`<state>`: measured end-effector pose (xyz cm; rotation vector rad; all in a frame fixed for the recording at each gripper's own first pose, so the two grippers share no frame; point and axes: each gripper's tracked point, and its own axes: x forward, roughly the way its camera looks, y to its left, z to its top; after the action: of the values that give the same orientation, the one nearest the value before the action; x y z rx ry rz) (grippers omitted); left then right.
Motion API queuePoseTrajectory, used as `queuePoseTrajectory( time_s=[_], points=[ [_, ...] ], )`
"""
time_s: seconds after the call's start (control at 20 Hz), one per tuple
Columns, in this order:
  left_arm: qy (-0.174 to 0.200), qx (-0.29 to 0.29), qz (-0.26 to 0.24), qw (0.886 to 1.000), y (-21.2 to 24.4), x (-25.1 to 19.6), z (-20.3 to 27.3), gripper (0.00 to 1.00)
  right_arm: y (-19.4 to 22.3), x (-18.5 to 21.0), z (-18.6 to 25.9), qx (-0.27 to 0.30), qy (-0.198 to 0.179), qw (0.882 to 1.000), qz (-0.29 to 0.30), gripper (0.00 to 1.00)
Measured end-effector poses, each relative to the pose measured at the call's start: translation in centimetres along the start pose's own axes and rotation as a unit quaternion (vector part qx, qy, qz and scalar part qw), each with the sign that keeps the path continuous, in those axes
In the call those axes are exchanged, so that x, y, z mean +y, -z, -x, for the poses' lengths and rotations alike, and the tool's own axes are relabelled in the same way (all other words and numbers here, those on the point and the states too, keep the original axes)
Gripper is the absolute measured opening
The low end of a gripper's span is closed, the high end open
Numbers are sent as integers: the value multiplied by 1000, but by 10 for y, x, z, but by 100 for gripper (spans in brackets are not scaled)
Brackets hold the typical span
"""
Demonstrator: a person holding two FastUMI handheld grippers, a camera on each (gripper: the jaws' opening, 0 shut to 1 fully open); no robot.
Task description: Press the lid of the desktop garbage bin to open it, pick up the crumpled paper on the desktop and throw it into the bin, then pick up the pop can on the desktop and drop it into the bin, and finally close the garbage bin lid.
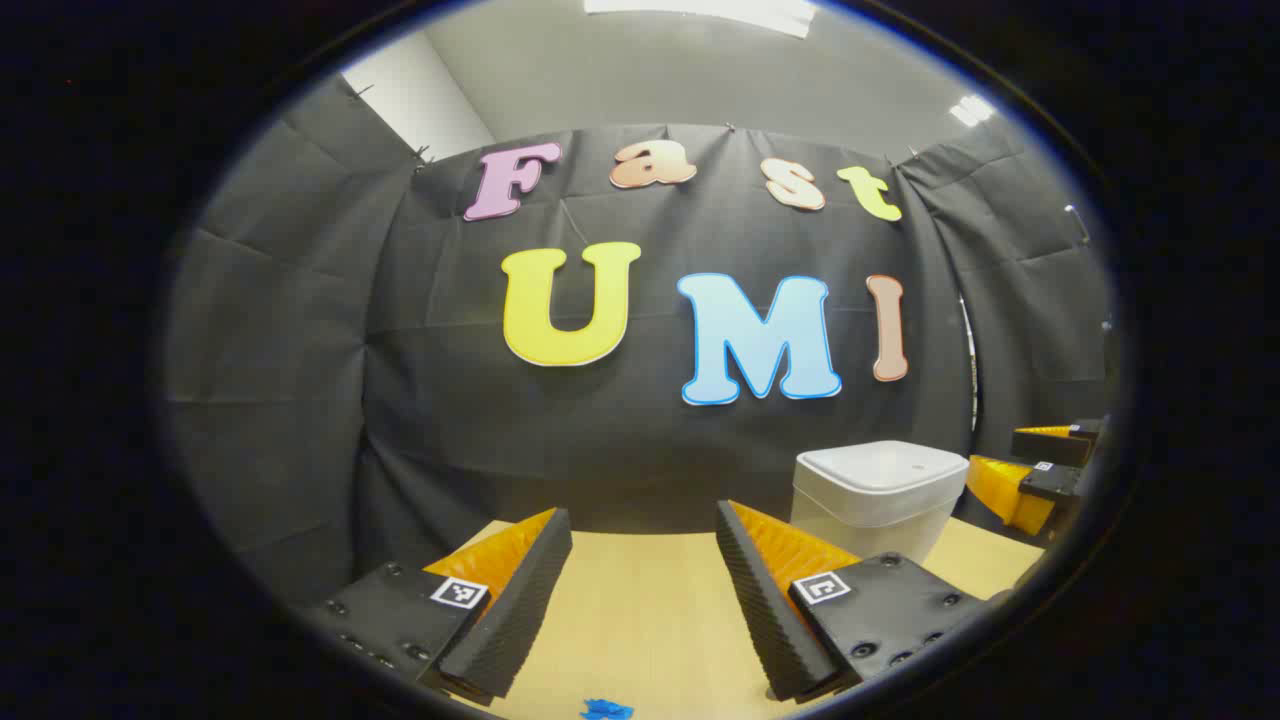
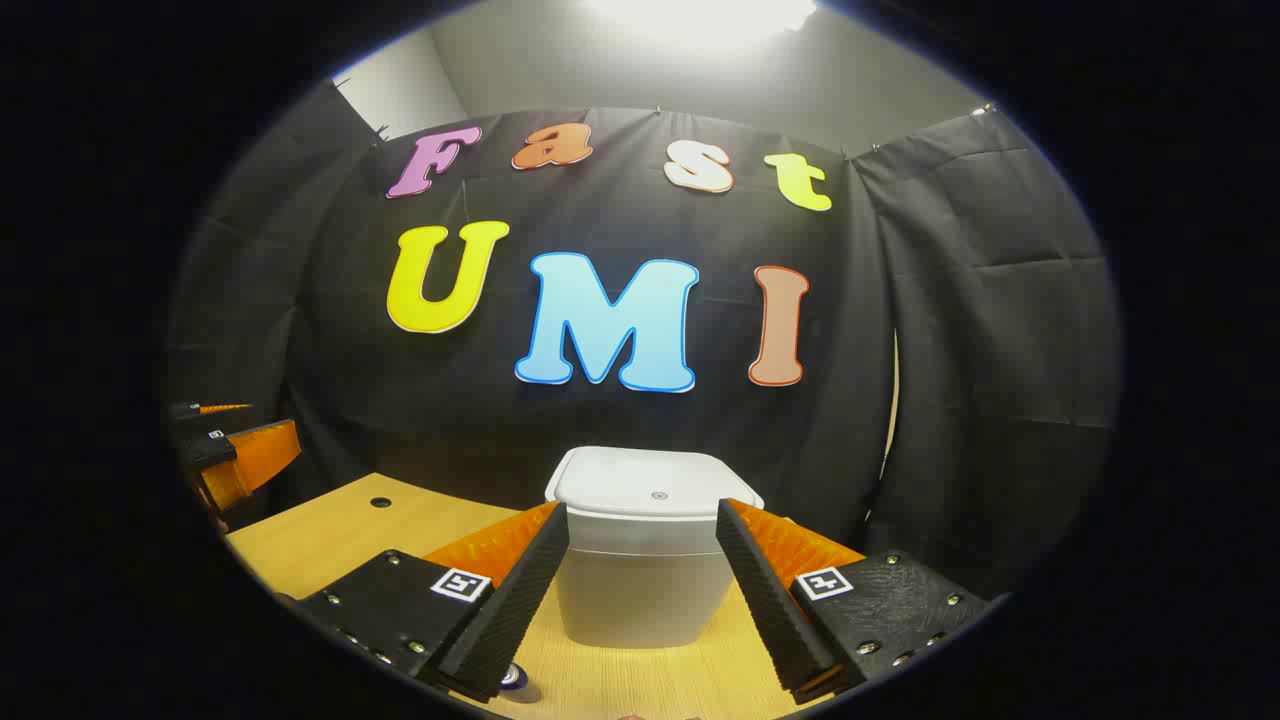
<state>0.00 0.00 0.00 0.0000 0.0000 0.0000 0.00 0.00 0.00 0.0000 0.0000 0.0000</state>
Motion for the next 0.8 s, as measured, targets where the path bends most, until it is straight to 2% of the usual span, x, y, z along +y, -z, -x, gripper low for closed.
queuePoseTrajectory(
  time_s=[0.8],
  points=[
    [4, 15, -3, 1000, 11, -13, -12, 95, 10, -7, -6, 11, -5, 1000, 2, 95]
  ],
)
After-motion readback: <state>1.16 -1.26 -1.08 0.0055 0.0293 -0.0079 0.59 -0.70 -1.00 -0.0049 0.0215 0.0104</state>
